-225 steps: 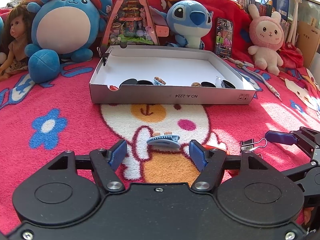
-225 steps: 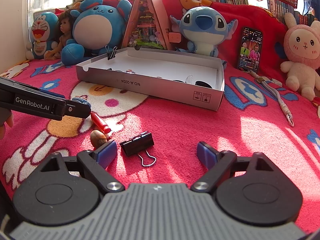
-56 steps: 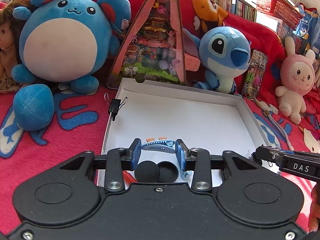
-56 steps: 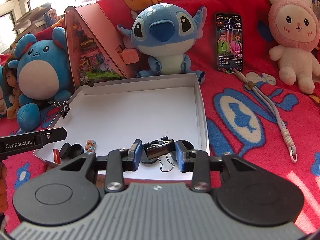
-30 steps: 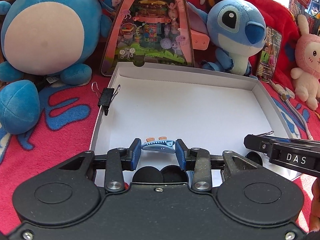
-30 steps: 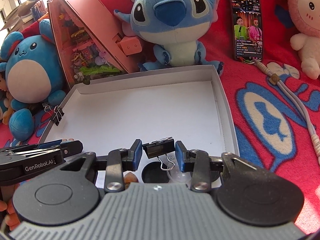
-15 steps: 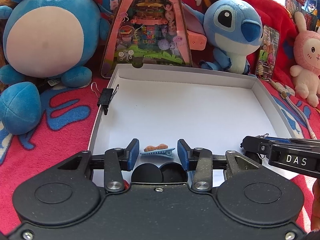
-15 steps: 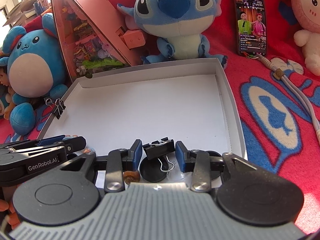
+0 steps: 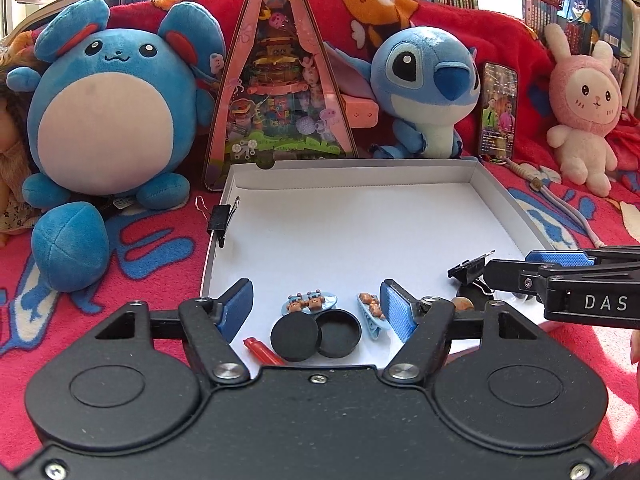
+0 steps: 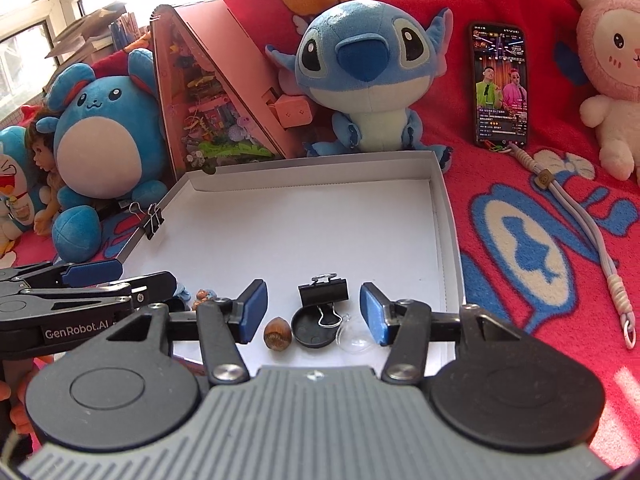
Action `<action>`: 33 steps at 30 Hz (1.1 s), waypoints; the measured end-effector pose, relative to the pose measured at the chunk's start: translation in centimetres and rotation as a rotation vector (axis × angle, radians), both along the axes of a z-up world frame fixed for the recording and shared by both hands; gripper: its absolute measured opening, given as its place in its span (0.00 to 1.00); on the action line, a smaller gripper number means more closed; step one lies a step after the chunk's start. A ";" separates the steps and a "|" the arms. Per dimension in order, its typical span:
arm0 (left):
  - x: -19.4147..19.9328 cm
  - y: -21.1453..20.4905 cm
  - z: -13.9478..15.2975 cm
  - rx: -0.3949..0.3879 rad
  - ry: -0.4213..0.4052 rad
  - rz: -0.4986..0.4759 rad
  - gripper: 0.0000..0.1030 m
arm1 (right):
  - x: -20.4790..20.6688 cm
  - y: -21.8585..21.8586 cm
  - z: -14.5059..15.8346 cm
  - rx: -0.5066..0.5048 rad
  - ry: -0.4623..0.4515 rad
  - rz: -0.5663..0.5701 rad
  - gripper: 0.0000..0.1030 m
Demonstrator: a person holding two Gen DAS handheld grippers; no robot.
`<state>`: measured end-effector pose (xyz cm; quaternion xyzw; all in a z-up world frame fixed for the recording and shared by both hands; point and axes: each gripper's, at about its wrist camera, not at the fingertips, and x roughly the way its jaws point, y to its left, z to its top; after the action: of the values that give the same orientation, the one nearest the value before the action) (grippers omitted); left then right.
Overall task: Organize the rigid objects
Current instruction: 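Open the left tool to drop the hair clip while the right tool releases the binder clip, then withdraw both open tools from the box toward the remaining objects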
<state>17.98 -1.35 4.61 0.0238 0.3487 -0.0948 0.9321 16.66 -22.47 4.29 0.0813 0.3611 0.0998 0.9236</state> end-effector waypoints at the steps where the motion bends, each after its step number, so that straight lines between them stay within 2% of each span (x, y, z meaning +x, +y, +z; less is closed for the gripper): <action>1: -0.4 0.0 0.1 -0.003 -0.005 -0.006 0.68 | -0.4 0.0 0.2 -0.002 -0.008 0.006 0.67; 16: -4.5 0.1 0.9 -0.027 -0.011 -0.050 0.71 | -4.5 0.6 1.0 -0.078 -0.088 0.065 0.78; 33: -8.7 0.7 0.4 -0.038 -0.017 -0.086 0.72 | -8.3 0.0 -0.1 -0.090 -0.098 0.087 0.79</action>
<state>9.32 -0.62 4.99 0.0220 0.3376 -0.1410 0.9304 8.37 -22.45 4.15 0.0188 0.3228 0.1274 0.9377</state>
